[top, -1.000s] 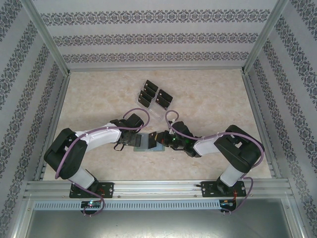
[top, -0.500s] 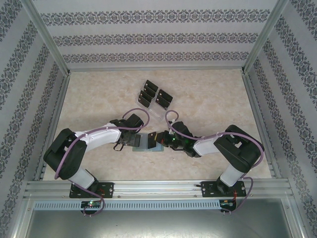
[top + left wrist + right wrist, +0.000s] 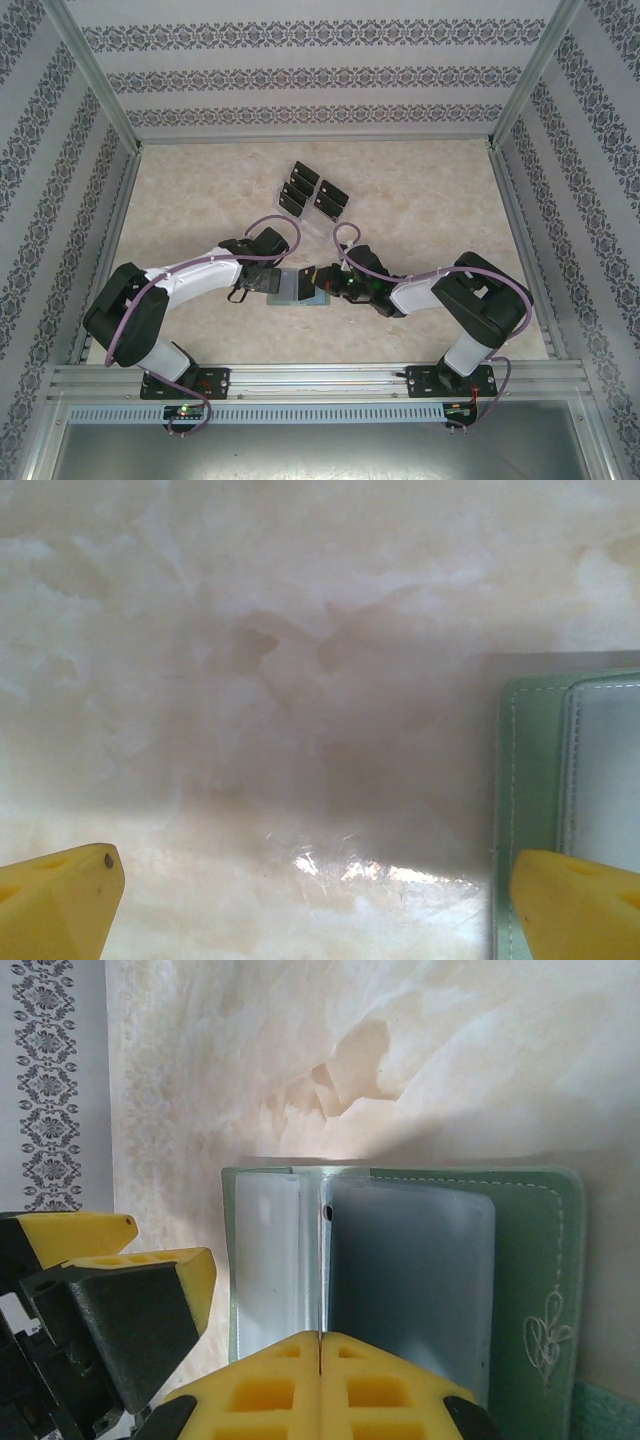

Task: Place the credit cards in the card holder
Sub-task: Insert the credit card into the card slot.

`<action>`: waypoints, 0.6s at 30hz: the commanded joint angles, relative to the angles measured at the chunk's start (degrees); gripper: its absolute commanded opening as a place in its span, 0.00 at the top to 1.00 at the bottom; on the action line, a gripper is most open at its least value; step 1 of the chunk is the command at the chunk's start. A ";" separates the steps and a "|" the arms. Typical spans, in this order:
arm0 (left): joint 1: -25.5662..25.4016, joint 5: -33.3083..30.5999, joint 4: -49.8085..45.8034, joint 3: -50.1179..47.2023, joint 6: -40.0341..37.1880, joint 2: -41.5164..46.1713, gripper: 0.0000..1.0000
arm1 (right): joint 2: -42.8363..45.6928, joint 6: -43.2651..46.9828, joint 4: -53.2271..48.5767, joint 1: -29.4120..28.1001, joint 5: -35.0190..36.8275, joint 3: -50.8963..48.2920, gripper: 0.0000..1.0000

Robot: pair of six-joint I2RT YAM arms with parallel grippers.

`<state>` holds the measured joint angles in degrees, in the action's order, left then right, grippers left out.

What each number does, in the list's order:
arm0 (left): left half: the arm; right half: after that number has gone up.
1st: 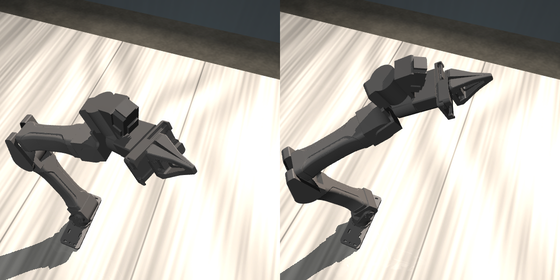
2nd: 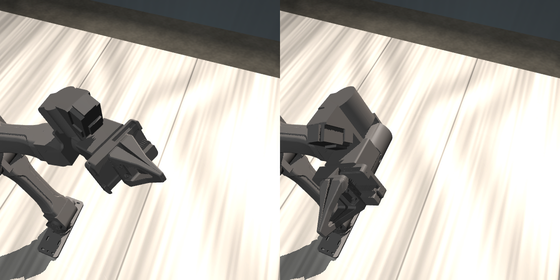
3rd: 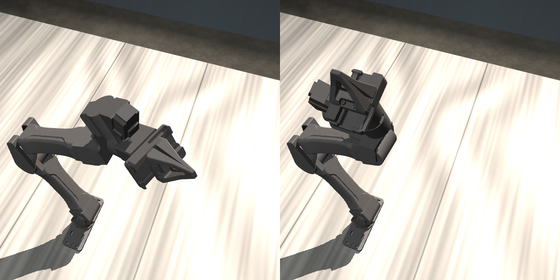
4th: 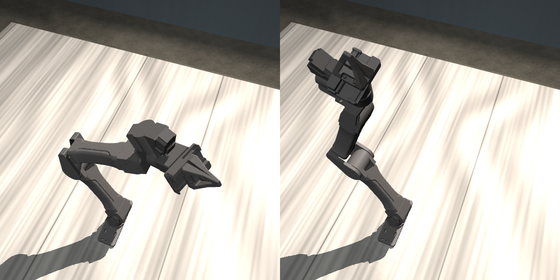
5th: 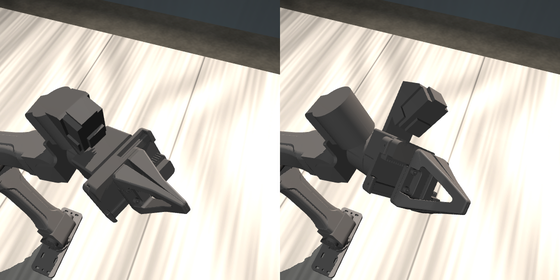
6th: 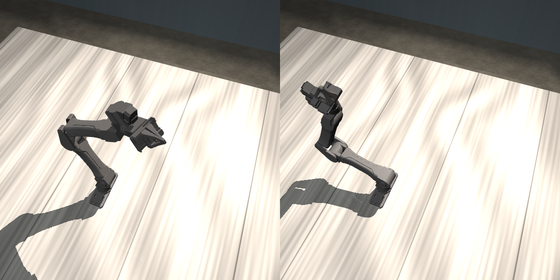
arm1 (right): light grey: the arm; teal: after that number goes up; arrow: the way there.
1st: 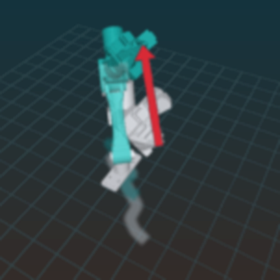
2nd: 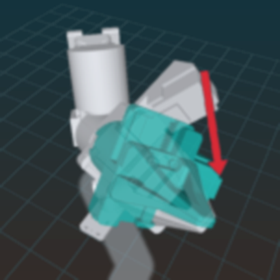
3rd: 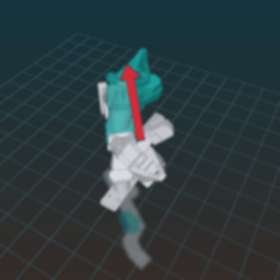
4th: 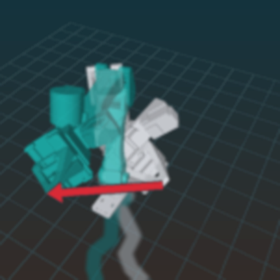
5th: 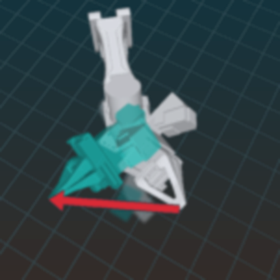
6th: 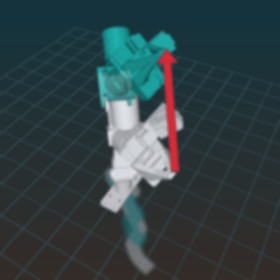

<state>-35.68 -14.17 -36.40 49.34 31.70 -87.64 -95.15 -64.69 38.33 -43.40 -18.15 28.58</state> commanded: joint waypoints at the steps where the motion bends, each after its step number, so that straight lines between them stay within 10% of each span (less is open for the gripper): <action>1: -0.55 -2.16 -2.60 0.36 0.08 -0.68 0.00 | -1.04 -0.77 2.58 -0.64 -1.00 1.47 1.00; 18: -0.45 -2.27 -2.02 -1.30 0.70 -0.99 0.00 | -4.41 -3.70 8.86 -0.64 -1.71 0.83 1.00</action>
<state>-35.68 -15.31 -36.88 49.12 31.73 -87.88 -98.94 -67.61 43.79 -43.40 -19.05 29.15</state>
